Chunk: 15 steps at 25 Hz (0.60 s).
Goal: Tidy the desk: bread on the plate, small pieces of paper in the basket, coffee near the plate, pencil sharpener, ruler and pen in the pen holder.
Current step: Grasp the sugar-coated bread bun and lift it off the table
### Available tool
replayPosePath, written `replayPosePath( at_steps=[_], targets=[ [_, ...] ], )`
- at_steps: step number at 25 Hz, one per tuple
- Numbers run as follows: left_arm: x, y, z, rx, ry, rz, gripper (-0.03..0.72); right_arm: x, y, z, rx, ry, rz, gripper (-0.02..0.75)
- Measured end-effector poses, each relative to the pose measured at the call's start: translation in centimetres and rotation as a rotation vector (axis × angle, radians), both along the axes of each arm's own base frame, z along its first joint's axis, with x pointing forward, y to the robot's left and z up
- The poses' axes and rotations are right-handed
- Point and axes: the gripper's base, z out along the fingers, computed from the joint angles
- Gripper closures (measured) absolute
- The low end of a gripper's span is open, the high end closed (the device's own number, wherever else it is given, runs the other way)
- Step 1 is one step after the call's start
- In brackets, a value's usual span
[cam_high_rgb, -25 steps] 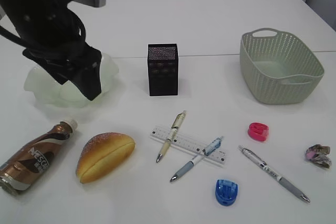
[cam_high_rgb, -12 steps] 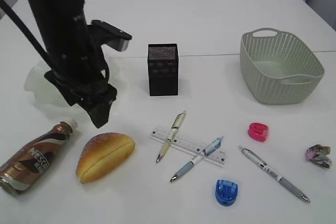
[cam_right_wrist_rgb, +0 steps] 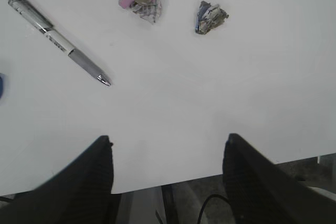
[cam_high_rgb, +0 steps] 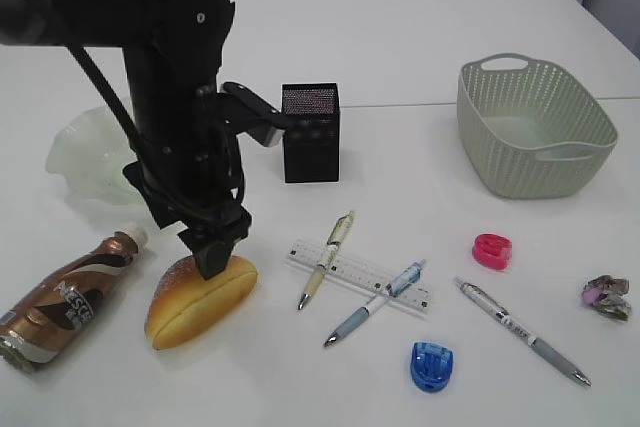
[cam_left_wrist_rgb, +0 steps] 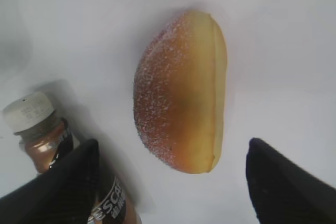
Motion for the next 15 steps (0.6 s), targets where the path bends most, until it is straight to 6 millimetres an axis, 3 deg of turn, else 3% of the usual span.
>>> replayPosePath(
  at_steps=[7, 15],
  targets=[
    [-0.2, -0.3, -0.1, -0.035, 0.029, 0.019, 0.09, 0.0, 0.0, 0.0, -0.002, 0.0, 0.0, 0.229],
    [0.3, -0.5, -2.6, 0.018, 0.061, 0.014, 0.07, 0.0, 0.0, 0.0, -0.004, 0.0, 0.0, 0.229]
  ],
)
